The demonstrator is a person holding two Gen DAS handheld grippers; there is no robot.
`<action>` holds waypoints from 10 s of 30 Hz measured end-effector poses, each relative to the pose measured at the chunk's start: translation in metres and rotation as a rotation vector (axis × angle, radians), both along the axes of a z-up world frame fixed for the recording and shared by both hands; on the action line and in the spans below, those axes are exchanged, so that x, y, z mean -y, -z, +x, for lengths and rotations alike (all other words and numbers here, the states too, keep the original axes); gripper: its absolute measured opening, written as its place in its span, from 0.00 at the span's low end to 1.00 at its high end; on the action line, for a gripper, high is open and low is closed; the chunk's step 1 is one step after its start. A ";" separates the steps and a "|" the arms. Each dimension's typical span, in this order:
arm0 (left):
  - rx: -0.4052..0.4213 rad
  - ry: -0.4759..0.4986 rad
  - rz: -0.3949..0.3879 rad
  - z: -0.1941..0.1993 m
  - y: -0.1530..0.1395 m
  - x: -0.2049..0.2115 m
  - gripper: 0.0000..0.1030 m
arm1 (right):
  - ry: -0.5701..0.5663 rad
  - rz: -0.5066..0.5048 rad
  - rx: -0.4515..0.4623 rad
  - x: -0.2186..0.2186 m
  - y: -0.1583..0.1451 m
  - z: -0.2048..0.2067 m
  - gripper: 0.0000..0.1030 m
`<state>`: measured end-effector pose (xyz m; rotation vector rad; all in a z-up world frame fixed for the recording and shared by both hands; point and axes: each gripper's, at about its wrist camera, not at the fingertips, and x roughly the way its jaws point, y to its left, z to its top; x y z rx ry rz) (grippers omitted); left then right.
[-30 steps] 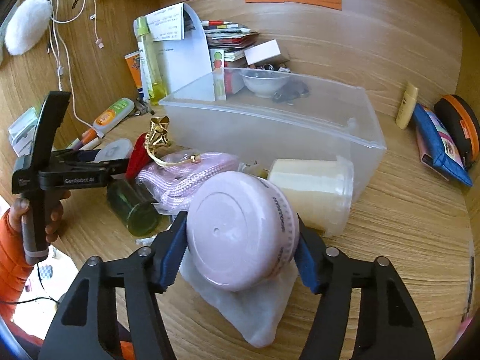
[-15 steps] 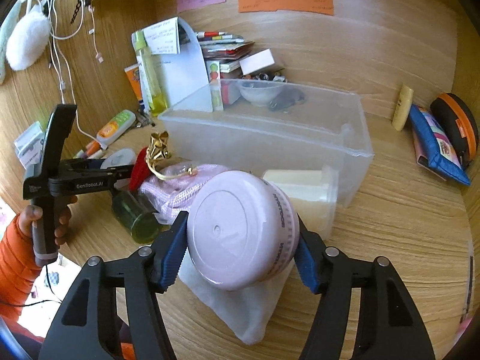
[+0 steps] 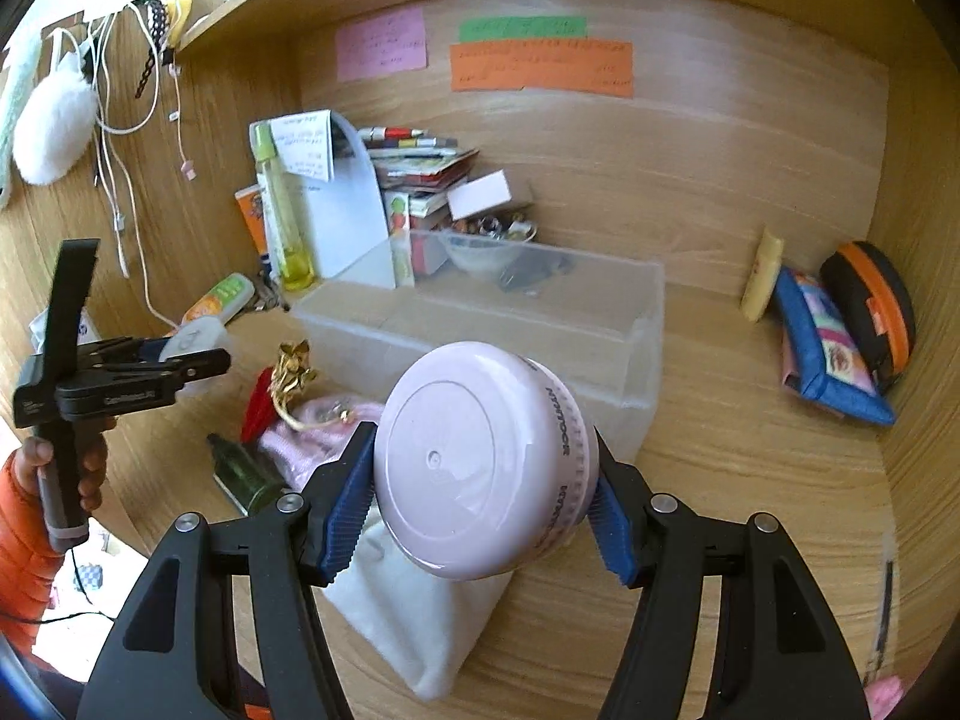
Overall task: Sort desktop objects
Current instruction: 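Grasp the white round container with the left gripper while the right grasps the pink round container, then lower both round containers into the clear plastic box and open both grippers, then move both grippers back toward the red pouch and cream jar, then grasp the red velvet pouch with the left gripper while the right grasps the cream jar, then carry the pouch and jar over the clear box and release both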
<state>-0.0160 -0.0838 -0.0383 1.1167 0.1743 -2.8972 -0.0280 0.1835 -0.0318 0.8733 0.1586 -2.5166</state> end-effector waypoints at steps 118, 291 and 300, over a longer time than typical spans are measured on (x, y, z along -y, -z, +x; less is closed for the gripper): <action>0.026 0.175 -0.130 -0.012 -0.042 -0.029 0.97 | -0.016 0.132 -0.020 0.000 -0.031 -0.034 0.95; 0.176 0.185 -0.138 -0.183 0.001 -0.102 0.64 | -0.001 0.127 0.054 0.021 0.025 -0.168 0.72; 0.119 0.163 -0.131 -0.172 -0.024 -0.095 0.75 | 0.017 0.118 0.001 0.019 0.016 -0.161 0.83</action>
